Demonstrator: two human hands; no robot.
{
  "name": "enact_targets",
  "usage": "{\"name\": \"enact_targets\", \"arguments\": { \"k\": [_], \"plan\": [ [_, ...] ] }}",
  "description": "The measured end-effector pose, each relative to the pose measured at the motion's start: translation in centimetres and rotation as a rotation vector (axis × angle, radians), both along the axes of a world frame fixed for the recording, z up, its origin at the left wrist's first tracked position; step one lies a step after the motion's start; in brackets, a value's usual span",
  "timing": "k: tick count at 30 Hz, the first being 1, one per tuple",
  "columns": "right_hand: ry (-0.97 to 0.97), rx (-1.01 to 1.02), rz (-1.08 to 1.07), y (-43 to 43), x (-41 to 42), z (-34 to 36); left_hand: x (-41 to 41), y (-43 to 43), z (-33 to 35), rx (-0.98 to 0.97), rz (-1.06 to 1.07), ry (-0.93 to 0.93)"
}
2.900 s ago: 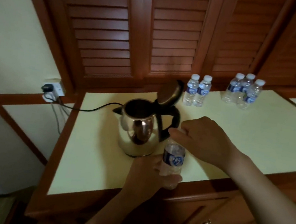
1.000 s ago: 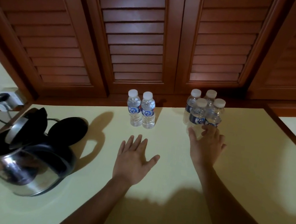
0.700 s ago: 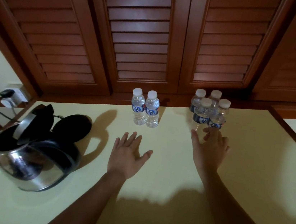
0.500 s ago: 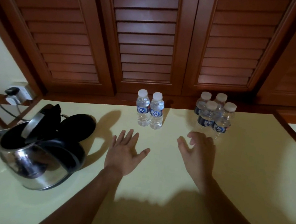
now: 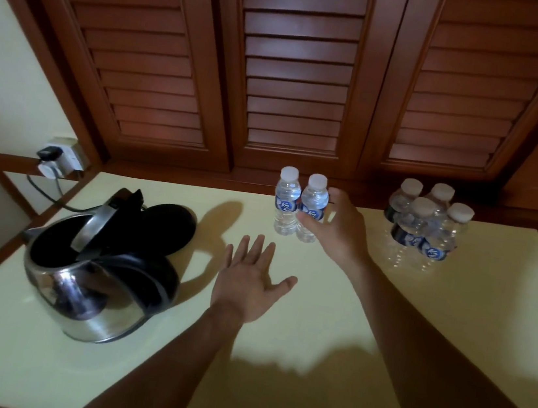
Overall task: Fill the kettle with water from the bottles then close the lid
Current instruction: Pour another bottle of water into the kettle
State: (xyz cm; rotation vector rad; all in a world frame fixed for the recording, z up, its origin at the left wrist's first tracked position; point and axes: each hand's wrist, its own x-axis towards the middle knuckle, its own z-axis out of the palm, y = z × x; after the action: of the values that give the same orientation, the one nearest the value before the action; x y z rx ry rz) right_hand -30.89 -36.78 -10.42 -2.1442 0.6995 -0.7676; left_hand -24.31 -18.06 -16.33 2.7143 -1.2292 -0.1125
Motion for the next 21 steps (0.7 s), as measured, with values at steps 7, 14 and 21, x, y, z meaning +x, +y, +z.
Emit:
{"name": "enact_targets", "arguments": {
  "k": [7,14,21],
  "plan": [
    [-0.020,0.000,-0.075,0.4,0.0,0.1,0.0,-0.1,-0.1,-0.052,0.016,0.014],
    [0.001,-0.035,-0.115,2.6,-4.1,-0.1,-0.9,1.0,-0.2,-0.388,-0.123,0.024],
    [0.018,0.063,-0.025,7.9,-9.6,2.0,-7.3,3.8,1.5,-0.851,-0.145,0.557]
  ]
}}
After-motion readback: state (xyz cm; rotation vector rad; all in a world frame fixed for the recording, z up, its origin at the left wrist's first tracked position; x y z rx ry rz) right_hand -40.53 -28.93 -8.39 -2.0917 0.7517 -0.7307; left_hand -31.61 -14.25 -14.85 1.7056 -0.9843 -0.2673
